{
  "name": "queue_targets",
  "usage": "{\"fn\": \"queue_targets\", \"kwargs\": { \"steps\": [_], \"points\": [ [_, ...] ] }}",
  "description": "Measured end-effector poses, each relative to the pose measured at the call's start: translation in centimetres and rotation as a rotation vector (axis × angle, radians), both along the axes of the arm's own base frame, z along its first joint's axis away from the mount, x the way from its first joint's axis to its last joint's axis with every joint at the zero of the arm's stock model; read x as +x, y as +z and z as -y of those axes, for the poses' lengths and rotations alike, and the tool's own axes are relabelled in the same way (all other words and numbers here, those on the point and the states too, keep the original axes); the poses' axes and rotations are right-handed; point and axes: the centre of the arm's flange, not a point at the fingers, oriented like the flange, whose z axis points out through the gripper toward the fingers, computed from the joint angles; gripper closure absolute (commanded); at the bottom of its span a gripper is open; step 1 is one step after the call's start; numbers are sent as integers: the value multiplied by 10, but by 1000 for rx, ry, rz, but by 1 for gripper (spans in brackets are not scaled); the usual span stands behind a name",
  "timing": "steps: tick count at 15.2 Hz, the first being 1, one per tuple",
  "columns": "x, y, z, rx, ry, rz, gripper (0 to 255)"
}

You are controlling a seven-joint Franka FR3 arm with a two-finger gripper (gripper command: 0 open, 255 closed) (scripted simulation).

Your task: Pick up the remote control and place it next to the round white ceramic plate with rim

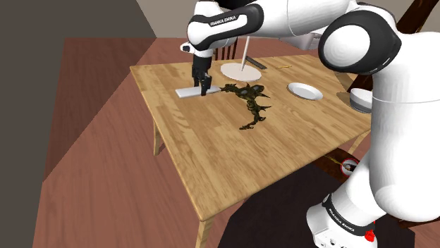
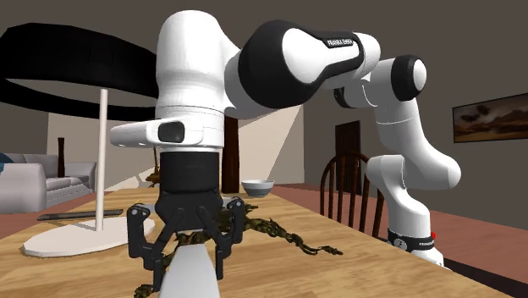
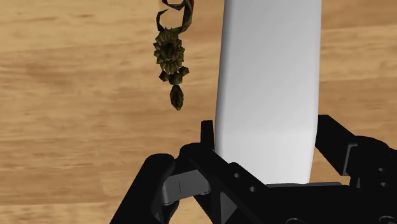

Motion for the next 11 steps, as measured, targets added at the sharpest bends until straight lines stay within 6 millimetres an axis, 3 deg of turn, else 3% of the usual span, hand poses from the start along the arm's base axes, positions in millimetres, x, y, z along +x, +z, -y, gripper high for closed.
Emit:
{"fn": "queue_targets", "kwargs": {
  "steps": [7,11],
  "points": [
    [2,36,-2,0,0,0,255],
    [-19,41,34,0,-1,0,255]
  ]
}}
